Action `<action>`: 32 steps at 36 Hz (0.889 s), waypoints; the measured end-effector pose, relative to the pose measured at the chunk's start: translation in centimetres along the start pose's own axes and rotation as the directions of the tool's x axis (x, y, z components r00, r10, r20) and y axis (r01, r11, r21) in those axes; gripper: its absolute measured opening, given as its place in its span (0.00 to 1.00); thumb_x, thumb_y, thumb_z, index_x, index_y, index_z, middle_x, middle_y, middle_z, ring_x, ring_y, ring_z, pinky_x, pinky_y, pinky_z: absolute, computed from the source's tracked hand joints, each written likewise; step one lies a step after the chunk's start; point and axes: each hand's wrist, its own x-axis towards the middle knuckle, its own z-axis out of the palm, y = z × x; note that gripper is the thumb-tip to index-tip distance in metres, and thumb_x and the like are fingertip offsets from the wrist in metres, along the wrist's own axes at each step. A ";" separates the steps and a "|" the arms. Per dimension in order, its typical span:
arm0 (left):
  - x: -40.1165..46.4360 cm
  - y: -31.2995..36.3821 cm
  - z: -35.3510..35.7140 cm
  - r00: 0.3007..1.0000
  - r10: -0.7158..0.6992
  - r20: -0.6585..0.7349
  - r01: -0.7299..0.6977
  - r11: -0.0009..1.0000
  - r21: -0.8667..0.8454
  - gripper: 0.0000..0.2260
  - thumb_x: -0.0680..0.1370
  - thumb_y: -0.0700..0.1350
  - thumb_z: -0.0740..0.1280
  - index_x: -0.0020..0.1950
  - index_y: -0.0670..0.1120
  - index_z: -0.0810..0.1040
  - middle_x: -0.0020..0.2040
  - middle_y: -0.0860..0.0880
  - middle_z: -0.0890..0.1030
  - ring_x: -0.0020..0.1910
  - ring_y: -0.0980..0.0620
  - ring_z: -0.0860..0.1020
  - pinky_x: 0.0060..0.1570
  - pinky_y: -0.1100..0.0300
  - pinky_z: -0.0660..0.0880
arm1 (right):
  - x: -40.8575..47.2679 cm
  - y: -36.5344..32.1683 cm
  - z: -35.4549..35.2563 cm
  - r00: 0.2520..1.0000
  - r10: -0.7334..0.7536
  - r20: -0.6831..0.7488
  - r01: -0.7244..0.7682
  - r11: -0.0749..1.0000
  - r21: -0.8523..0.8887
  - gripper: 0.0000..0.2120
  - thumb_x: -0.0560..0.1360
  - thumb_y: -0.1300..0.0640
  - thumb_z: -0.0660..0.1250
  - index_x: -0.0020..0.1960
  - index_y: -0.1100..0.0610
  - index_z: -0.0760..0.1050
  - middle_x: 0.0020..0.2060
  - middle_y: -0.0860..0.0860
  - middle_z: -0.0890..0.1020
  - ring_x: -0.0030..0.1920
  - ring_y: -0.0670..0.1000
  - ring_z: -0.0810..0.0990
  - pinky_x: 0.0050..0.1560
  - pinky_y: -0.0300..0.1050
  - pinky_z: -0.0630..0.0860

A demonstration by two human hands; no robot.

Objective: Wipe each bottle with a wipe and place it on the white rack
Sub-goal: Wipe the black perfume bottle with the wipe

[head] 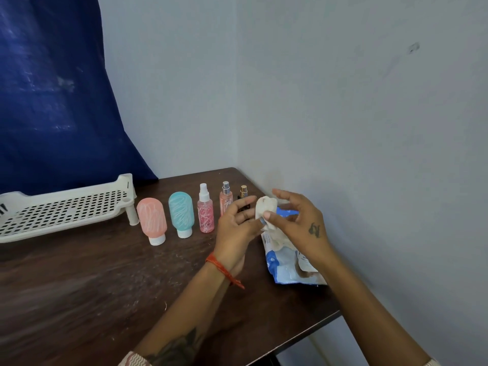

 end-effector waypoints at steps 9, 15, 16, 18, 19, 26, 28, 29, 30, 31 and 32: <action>0.1 0.6 -0.5 0.999 0.020 0.043 -0.027 0.985 0.168 0.16 0.72 0.29 0.69 0.53 0.48 0.76 0.53 0.46 0.81 0.45 0.48 0.83 0.44 0.47 0.81 | -0.2 0.1 0.2 0.999 0.003 -0.047 -0.002 1.000 0.027 0.05 0.71 0.57 0.72 0.46 0.54 0.81 0.37 0.47 0.83 0.39 0.47 0.82 0.42 0.43 0.80; 2.0 0.8 -0.9 0.987 0.159 -0.005 -0.135 0.857 0.497 0.14 0.76 0.32 0.65 0.56 0.48 0.76 0.54 0.52 0.77 0.39 0.51 0.83 0.35 0.57 0.81 | 0.5 0.4 -0.5 0.995 -0.023 -0.095 0.033 0.994 0.108 0.05 0.73 0.62 0.69 0.46 0.53 0.79 0.38 0.45 0.81 0.42 0.50 0.82 0.46 0.52 0.80; 2.5 0.7 -0.9 0.983 0.185 -0.012 -0.149 0.827 0.543 0.14 0.76 0.33 0.64 0.59 0.47 0.75 0.54 0.51 0.77 0.37 0.51 0.83 0.34 0.57 0.81 | 0.5 0.5 -0.6 0.995 -0.028 -0.093 0.041 0.990 0.139 0.06 0.73 0.63 0.69 0.46 0.53 0.80 0.38 0.45 0.82 0.41 0.51 0.82 0.46 0.53 0.80; 3.9 0.5 -0.8 0.973 0.230 -0.007 -0.175 0.759 0.627 0.17 0.77 0.34 0.64 0.64 0.47 0.73 0.55 0.47 0.77 0.34 0.51 0.83 0.32 0.57 0.81 | 0.7 0.8 -0.6 0.995 -0.025 -0.093 0.043 0.980 0.192 0.07 0.73 0.64 0.69 0.47 0.53 0.81 0.40 0.46 0.83 0.42 0.52 0.83 0.47 0.55 0.81; 4.6 0.2 -0.7 0.968 0.251 0.002 -0.187 0.718 0.670 0.18 0.77 0.35 0.63 0.66 0.48 0.72 0.55 0.45 0.77 0.34 0.50 0.83 0.32 0.57 0.81 | 0.8 1.0 -0.6 0.995 -0.017 -0.094 0.037 0.976 0.215 0.08 0.73 0.64 0.69 0.47 0.52 0.82 0.41 0.46 0.83 0.42 0.51 0.83 0.47 0.55 0.81; 9.3 -1.5 -0.5 0.976 0.217 -0.006 -0.108 0.509 0.854 0.26 0.75 0.33 0.61 0.72 0.49 0.63 0.50 0.43 0.82 0.44 0.45 0.83 0.56 0.45 0.75 | 1.3 1.8 -0.9 0.995 0.070 -0.067 -0.041 0.930 0.365 0.14 0.70 0.68 0.70 0.44 0.49 0.84 0.43 0.50 0.85 0.45 0.51 0.84 0.52 0.52 0.79; 9.9 -1.7 -0.3 0.980 0.192 -0.047 -0.060 0.513 0.856 0.27 0.76 0.33 0.62 0.73 0.48 0.61 0.54 0.43 0.81 0.44 0.44 0.83 0.57 0.46 0.75 | 1.4 1.9 -1.1 0.994 0.098 -0.044 -0.075 0.927 0.366 0.14 0.69 0.68 0.71 0.43 0.49 0.84 0.42 0.49 0.85 0.46 0.50 0.84 0.51 0.47 0.79; 10.2 -1.8 -0.2 0.981 0.184 -0.066 -0.040 0.518 0.854 0.27 0.76 0.33 0.62 0.73 0.47 0.61 0.56 0.42 0.79 0.44 0.42 0.82 0.56 0.45 0.75 | 1.5 1.9 -1.2 0.993 0.115 -0.028 -0.096 0.923 0.373 0.14 0.69 0.68 0.70 0.43 0.50 0.84 0.43 0.49 0.85 0.46 0.51 0.84 0.50 0.46 0.78; 10.4 -1.9 -0.2 0.980 0.181 -0.078 -0.027 0.519 0.854 0.27 0.76 0.34 0.62 0.73 0.47 0.61 0.57 0.43 0.79 0.45 0.41 0.82 0.55 0.45 0.76 | 1.6 2.0 -1.2 0.991 0.134 -0.008 -0.121 0.916 0.381 0.13 0.69 0.68 0.70 0.44 0.51 0.84 0.44 0.49 0.85 0.47 0.51 0.84 0.50 0.45 0.78; 10.6 -2.0 -0.2 0.980 0.177 -0.090 -0.015 0.519 0.855 0.26 0.76 0.34 0.62 0.73 0.46 0.61 0.55 0.42 0.80 0.45 0.40 0.82 0.55 0.44 0.76 | 1.6 2.0 -1.2 0.987 0.158 0.013 -0.150 0.909 0.390 0.12 0.69 0.68 0.70 0.45 0.52 0.84 0.44 0.49 0.85 0.48 0.52 0.83 0.51 0.45 0.78; 10.8 -2.2 -0.3 0.979 0.175 -0.104 -0.003 0.525 0.851 0.26 0.76 0.34 0.62 0.72 0.46 0.62 0.52 0.42 0.81 0.45 0.40 0.82 0.55 0.44 0.76 | 1.7 2.0 -1.2 0.983 0.183 0.031 -0.180 0.895 0.409 0.12 0.69 0.67 0.69 0.46 0.54 0.84 0.45 0.50 0.85 0.49 0.52 0.83 0.52 0.45 0.78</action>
